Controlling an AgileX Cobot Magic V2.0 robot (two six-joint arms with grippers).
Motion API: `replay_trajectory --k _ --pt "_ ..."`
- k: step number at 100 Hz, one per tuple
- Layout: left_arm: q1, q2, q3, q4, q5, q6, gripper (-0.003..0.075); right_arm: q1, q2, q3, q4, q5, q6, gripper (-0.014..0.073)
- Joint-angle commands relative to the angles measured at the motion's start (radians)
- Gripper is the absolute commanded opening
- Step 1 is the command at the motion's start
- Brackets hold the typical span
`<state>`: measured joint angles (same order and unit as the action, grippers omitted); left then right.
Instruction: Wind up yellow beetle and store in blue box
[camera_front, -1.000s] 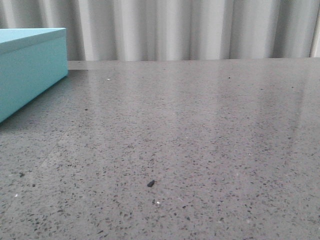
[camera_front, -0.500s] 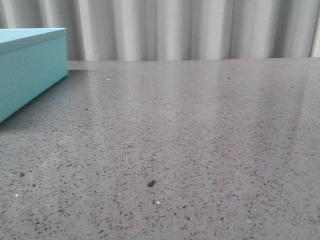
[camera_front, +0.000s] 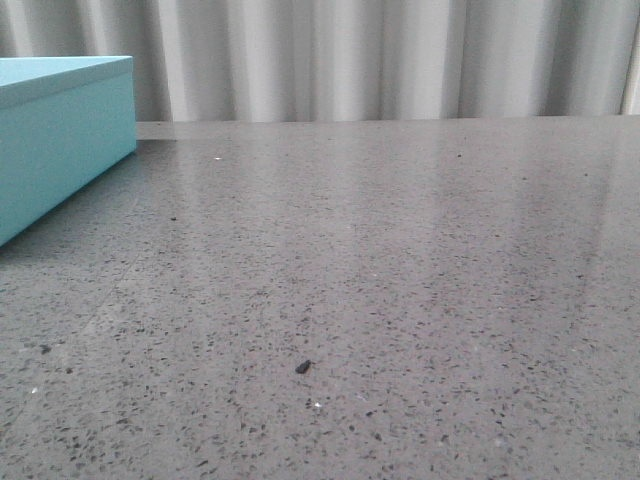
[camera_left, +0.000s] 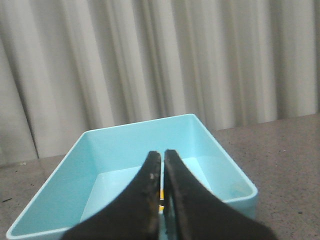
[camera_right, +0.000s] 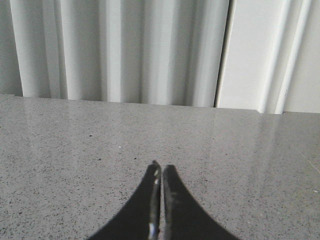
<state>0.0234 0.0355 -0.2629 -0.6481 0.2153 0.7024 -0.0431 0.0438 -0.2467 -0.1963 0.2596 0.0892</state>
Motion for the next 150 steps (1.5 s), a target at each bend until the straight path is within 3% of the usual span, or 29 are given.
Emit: replay_trajectory --k 1,28,40,54,82,150 --pt "0.0 0.012 -0.002 0.072 -0.082 -0.133 -0.0021 -0.006 0.01 -0.027 -0.008 -0.068 -0.002 -0.0043" --pt "0.0 0.012 0.118 0.435 -0.101 -0.535 -0.0021 -0.006 0.01 -0.027 -0.008 -0.068 -0.002 -0.0043" --pt "0.0 -0.001 0.199 0.524 -0.195 -0.615 -0.0021 -0.006 0.01 -0.027 -0.008 -0.068 -0.002 -0.0043" --pt "0.011 -0.053 0.291 0.537 -0.242 -0.639 -0.0021 -0.006 0.01 -0.027 -0.008 -0.068 -0.002 -0.0043" --pt "0.023 -0.072 0.29 0.593 0.068 -0.688 -0.0021 -0.006 0.01 -0.027 -0.008 -0.068 -0.002 -0.0043" --pt "0.023 -0.072 0.288 0.629 0.061 -0.708 -0.0021 -0.006 0.01 -0.027 -0.008 -0.068 -0.002 -0.0043"
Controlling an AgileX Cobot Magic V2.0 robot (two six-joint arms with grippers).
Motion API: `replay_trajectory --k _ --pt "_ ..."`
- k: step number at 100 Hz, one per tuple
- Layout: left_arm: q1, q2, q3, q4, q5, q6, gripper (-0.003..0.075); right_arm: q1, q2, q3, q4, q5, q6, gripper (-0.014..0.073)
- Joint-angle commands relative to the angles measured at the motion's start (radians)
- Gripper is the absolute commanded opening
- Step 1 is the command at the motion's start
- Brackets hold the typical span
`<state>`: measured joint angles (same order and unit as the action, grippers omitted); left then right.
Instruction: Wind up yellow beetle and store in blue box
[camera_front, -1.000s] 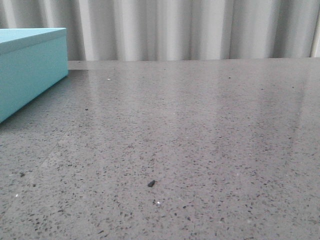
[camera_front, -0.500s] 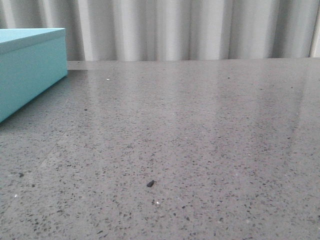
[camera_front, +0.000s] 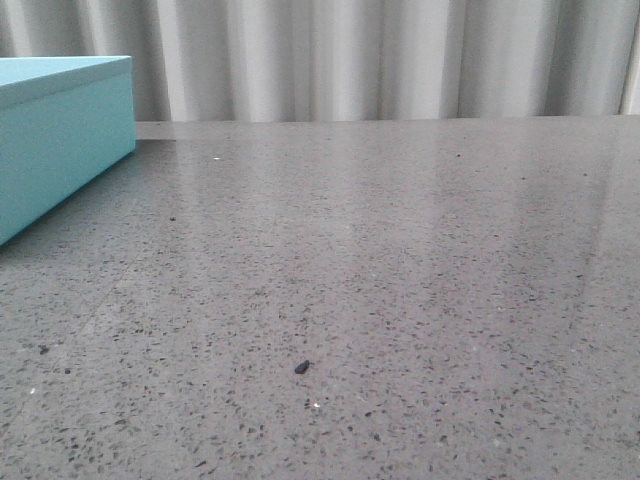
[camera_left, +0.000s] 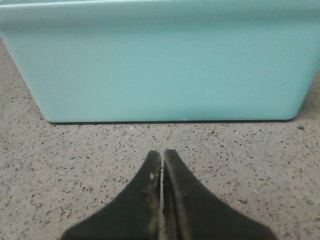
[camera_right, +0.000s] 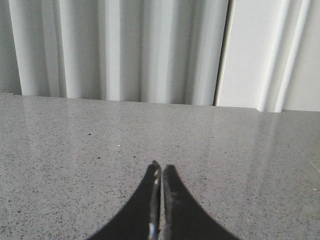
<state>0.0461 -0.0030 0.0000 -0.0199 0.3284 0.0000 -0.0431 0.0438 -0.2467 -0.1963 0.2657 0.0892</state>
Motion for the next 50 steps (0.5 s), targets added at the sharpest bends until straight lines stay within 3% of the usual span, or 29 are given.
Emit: replay_trajectory --k 1,50 --pt "0.001 -0.034 0.025 0.001 -0.052 -0.006 -0.0021 -0.006 0.01 -0.027 -0.008 -0.074 -0.002 -0.0043" --pt "0.001 -0.034 0.025 0.001 -0.052 -0.006 -0.0021 -0.006 0.01 -0.027 -0.023 -0.074 -0.002 -0.0043"
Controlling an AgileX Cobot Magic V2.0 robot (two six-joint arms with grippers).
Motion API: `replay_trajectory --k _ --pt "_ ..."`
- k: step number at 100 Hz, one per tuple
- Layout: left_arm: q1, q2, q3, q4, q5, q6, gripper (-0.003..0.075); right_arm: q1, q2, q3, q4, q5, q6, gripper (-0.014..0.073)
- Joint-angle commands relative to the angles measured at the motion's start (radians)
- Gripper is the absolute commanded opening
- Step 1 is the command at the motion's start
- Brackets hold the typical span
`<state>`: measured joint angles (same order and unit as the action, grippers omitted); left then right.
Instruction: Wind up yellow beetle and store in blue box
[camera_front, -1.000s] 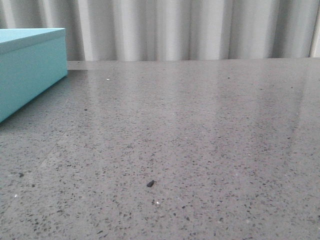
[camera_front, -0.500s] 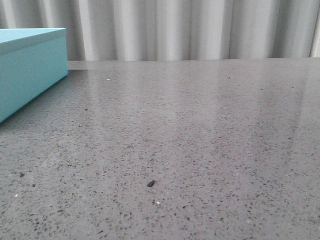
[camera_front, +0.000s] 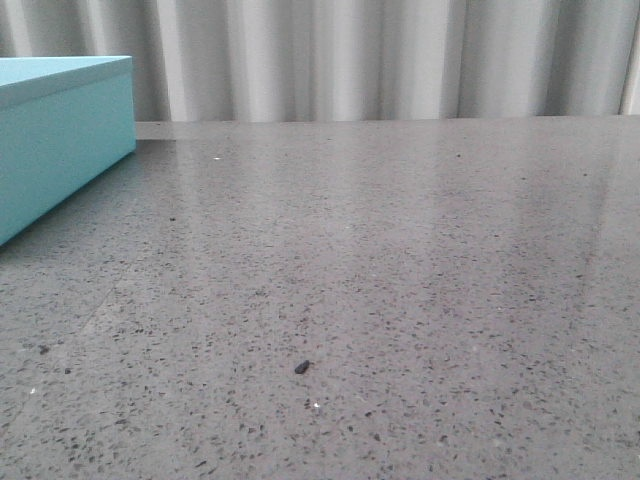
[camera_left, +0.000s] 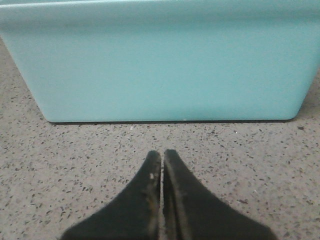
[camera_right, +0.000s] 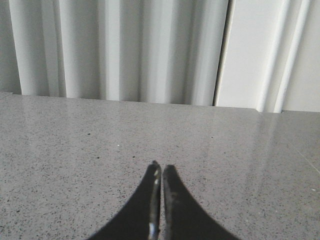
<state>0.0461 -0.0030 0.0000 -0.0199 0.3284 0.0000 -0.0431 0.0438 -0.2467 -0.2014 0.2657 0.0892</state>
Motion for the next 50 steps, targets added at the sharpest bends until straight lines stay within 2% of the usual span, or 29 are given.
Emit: replay_trajectory --k 1,22,42,50 --pt "0.001 -0.034 0.025 0.001 -0.052 -0.006 -0.0021 -0.006 0.01 -0.027 -0.018 -0.074 -0.002 -0.0043" --pt "0.001 -0.034 0.025 0.001 -0.052 -0.006 -0.0021 -0.006 0.01 -0.02 0.008 -0.094 -0.002 -0.0043" --pt "0.001 -0.034 0.025 0.001 -0.052 -0.006 -0.0021 -0.014 0.01 0.114 0.082 -0.382 -0.002 -0.0043" --pt "0.001 -0.034 0.025 0.001 -0.052 -0.006 -0.0021 -0.022 0.01 0.188 0.11 -0.442 -0.002 -0.0043"
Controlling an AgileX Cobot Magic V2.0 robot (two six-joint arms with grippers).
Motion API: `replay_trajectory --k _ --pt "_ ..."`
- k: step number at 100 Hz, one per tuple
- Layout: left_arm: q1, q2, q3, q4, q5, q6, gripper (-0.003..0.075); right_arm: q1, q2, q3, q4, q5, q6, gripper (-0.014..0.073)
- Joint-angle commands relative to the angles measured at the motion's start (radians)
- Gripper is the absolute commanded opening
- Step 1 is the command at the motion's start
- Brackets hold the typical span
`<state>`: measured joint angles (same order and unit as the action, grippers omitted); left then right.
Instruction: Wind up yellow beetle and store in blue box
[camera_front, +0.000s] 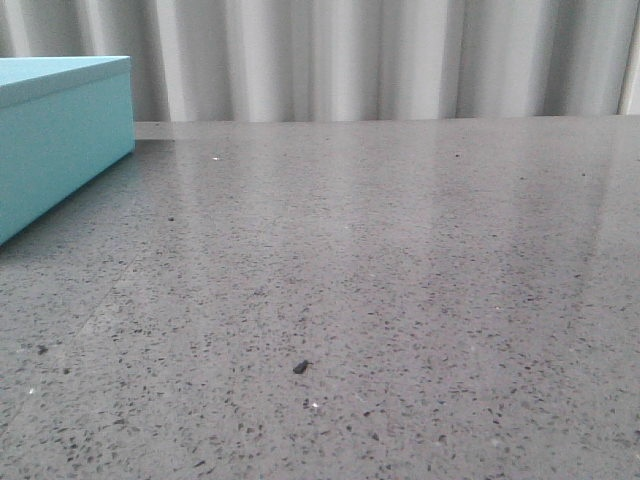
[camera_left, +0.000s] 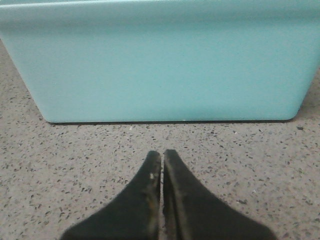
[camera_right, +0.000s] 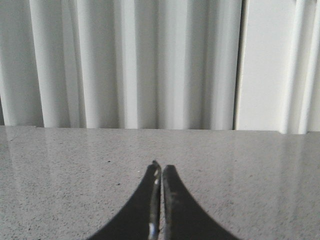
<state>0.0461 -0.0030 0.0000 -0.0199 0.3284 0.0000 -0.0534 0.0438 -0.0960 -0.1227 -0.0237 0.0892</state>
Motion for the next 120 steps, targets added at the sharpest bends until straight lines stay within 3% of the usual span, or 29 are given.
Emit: replay_trajectory --k 1,13,31,47,66,120 --pt "0.001 -0.034 0.025 0.001 -0.052 -0.006 -0.0021 -0.012 0.01 0.043 0.037 -0.159 -0.002 -0.0043" --pt "0.001 -0.034 0.025 0.001 -0.052 -0.006 -0.0021 -0.013 0.01 0.13 0.102 -0.21 -0.068 -0.0043" --pt "0.001 -0.034 0.025 0.001 -0.052 -0.006 -0.0021 -0.013 -0.031 0.126 0.123 -0.095 -0.144 -0.0043" --pt "0.001 -0.032 0.025 0.001 -0.056 -0.006 -0.0021 -0.016 -0.075 0.128 0.123 0.162 -0.144 -0.0043" --pt "0.001 -0.032 0.025 0.001 -0.058 -0.006 -0.0021 -0.016 -0.075 0.128 0.113 0.32 -0.144 -0.0043" --pt "0.001 -0.032 0.025 0.001 -0.058 -0.006 -0.0021 -0.016 -0.075 0.128 0.11 0.32 -0.144 -0.0043"
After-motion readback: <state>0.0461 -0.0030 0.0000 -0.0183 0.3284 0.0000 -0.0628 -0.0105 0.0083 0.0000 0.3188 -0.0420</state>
